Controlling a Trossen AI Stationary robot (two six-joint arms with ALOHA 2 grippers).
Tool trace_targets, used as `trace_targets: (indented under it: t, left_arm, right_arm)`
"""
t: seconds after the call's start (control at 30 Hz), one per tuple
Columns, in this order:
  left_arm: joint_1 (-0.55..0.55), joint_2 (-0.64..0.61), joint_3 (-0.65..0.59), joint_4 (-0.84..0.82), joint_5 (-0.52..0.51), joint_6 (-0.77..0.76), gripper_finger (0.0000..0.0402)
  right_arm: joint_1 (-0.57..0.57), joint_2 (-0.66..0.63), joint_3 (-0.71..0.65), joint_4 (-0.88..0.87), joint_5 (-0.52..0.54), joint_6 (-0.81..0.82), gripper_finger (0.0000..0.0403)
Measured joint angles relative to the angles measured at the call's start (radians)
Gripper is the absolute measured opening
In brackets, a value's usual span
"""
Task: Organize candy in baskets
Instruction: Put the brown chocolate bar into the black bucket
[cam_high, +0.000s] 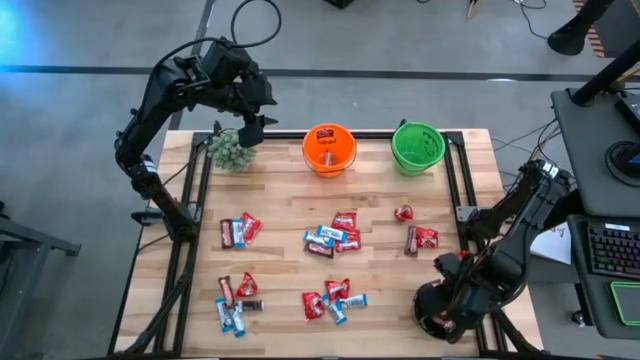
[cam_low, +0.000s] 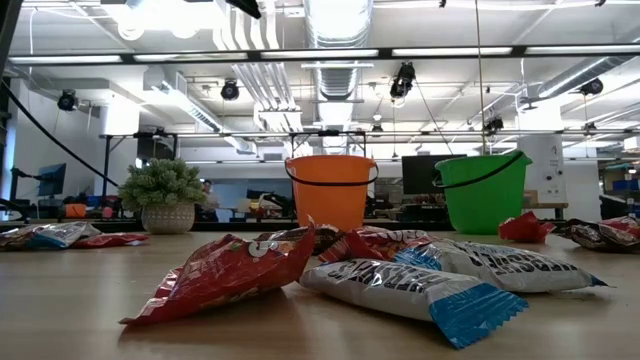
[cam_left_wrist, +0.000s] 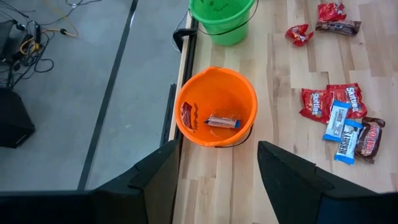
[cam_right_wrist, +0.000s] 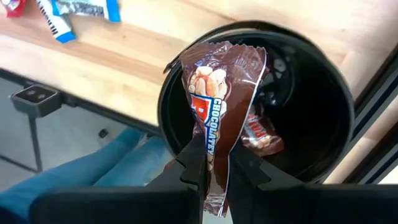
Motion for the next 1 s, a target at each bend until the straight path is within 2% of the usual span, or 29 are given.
trace_targets:
  t: [0.8,1.0]
  left_arm:
    - [0.0,-0.01,0.0,0.0,-0.002,0.002,0.0201]
    - [0.0,-0.01,0.0,0.0,-0.001,0.001,0.0201]
  right_arm:
    - [0.008,0.002,-0.032,0.026,-0.046,0.037,0.0034]
    - [0.008,0.002,-0.034,0.029,-0.046,-0.033,0.0034]
